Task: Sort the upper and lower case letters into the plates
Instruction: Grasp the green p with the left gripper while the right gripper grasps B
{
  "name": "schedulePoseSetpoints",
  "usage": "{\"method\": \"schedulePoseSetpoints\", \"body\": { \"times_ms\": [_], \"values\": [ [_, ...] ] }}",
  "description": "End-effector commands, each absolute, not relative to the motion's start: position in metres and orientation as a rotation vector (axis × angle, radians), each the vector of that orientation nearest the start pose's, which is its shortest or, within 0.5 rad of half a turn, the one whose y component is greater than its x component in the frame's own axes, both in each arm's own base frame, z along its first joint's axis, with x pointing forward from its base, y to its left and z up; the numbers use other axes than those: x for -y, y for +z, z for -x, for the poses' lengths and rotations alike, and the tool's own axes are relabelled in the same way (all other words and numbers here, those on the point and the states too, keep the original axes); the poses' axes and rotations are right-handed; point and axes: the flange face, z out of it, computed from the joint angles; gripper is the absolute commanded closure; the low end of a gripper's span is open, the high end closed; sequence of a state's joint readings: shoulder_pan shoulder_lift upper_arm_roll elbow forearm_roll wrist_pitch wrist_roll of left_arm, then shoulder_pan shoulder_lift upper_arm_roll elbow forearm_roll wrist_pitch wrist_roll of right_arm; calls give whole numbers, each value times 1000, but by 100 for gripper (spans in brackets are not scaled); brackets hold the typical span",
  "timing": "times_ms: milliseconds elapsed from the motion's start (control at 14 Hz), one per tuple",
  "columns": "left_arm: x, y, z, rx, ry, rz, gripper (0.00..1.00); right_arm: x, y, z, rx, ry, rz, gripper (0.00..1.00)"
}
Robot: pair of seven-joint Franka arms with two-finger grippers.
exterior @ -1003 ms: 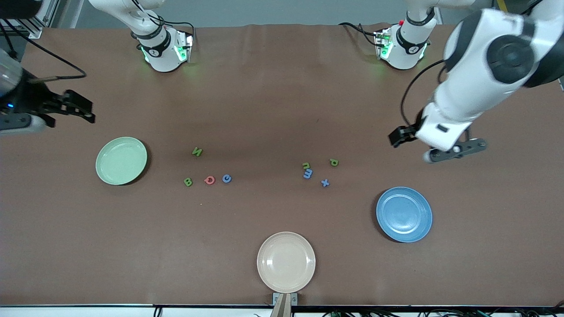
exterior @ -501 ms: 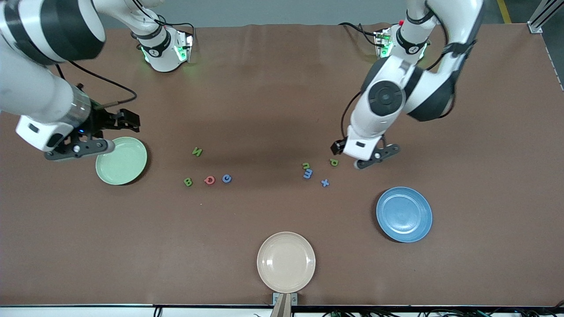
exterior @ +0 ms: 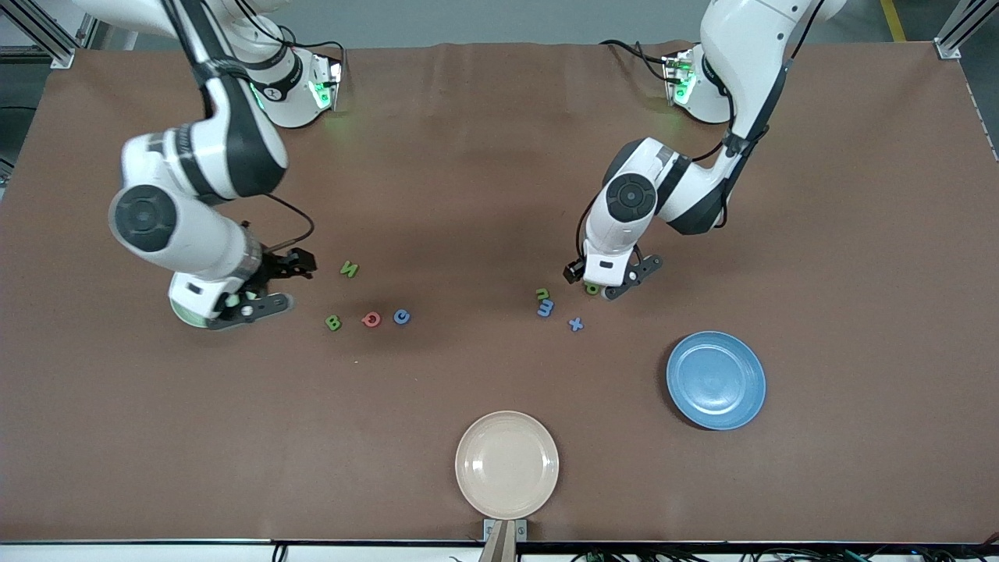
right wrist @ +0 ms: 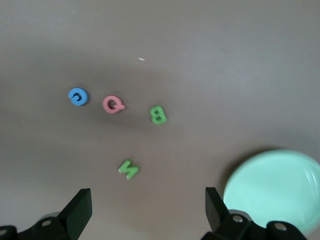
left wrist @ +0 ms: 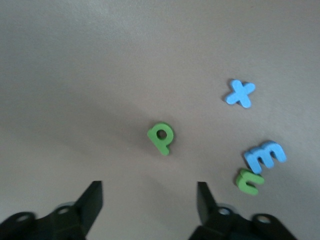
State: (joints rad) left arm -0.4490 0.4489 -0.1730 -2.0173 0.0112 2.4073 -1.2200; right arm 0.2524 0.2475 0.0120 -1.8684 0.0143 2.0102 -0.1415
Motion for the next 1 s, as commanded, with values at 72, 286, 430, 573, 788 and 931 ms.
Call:
{"method": "schedulePoseSetpoints", "body": {
  "times_ms": [72,286,430,573,788,931],
  "values": [
    [344,198,-494,985,91,3017,30,-143,314,-574,1048,62,2953,0],
    [329,189,-506,1022,91,3000,33,-148,271,-571,1076,149,2933,0],
    [329,183,-507,1004,88,2997,34,-151,252,-572,1085,107,2936,0],
    [326,179,-513,1025,85,2999,36,-152,232,-575,1083,81,2939,0],
    [325,174,-512,1024,95,2992,38,-154,207,-580,1080,19,2945,0],
    [327,172,-511,1021,97,2992,39,-155,197,-583,1077,26,2947,4]
  ]
}}
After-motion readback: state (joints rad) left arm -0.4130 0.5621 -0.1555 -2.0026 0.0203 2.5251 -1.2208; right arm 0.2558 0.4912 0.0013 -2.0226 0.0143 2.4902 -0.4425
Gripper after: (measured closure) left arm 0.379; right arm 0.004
